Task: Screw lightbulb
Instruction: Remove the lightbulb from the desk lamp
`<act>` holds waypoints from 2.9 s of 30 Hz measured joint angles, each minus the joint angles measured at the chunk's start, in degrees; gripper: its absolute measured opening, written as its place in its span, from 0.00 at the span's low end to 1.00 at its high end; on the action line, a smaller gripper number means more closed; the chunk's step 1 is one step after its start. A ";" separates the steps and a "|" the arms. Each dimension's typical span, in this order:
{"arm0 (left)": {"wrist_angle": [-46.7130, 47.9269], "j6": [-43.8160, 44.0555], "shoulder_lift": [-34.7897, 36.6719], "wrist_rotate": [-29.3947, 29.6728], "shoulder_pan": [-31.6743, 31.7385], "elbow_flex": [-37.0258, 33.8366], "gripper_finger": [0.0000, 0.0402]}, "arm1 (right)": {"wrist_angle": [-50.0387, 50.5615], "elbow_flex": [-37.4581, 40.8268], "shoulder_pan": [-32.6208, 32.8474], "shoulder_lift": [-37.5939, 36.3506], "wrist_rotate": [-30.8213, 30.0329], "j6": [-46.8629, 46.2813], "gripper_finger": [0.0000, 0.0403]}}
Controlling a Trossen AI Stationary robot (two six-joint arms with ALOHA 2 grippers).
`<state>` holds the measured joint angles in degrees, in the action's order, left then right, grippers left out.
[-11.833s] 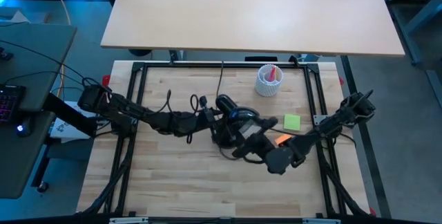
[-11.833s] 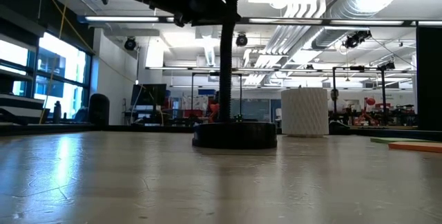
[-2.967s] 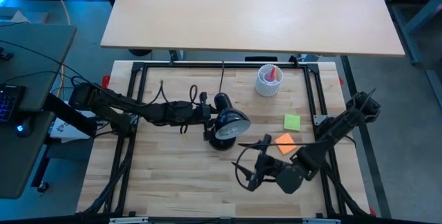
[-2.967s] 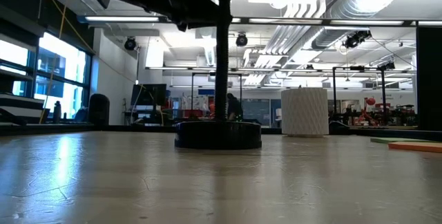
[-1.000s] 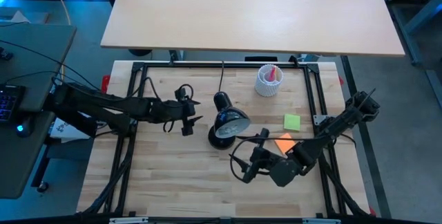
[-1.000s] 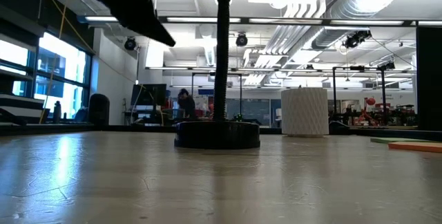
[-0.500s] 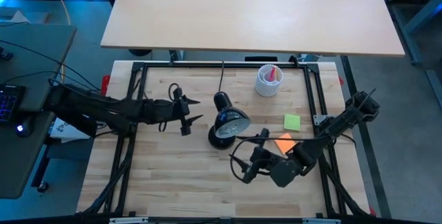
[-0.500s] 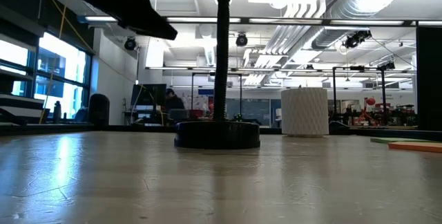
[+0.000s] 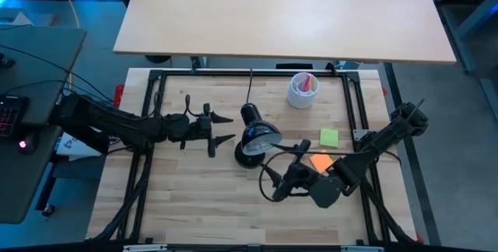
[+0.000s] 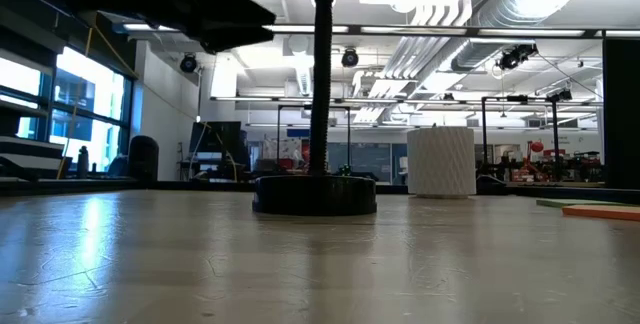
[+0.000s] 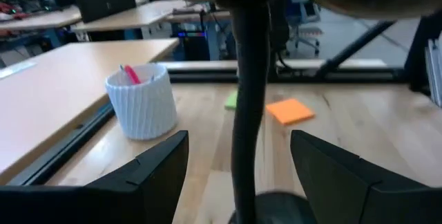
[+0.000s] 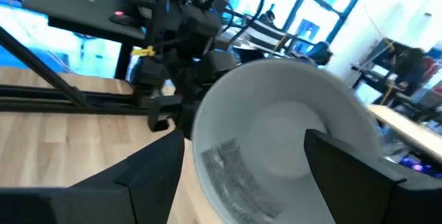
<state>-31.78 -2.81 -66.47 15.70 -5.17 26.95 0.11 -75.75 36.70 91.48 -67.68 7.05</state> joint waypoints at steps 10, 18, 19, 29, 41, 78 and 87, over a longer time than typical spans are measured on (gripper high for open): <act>-14.91 0.11 -10.07 -0.02 0.52 1.90 0.62 | -0.11 -6.14 -2.25 4.54 -8.35 0.78 0.74; -13.13 -5.30 -11.28 1.87 0.46 4.47 0.62 | 0.01 -12.06 -2.72 10.74 -12.46 -4.06 0.74; -10.38 -5.94 -10.11 3.36 0.46 4.47 0.62 | -0.05 -12.91 -2.76 11.56 -12.93 -4.74 0.74; 9.78 -10.81 1.03 -11.34 3.90 3.86 0.62 | 11.06 -15.01 0.11 9.10 1.51 -12.51 0.74; -10.22 -6.25 -10.28 -30.88 13.50 4.27 0.61 | 34.78 -15.01 3.72 4.24 10.45 -36.59 0.74; -3.48 0.45 -17.73 19.45 -5.88 10.31 0.13 | 54.81 -14.92 -3.09 4.39 25.43 -30.33 0.74; 7.77 5.38 -13.83 16.54 -5.40 10.17 0.42 | 53.94 -12.37 -4.09 4.31 27.95 -31.33 0.74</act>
<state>-24.01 2.57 -80.31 32.24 -10.57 37.12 54.05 -88.12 32.61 95.79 -39.72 -24.27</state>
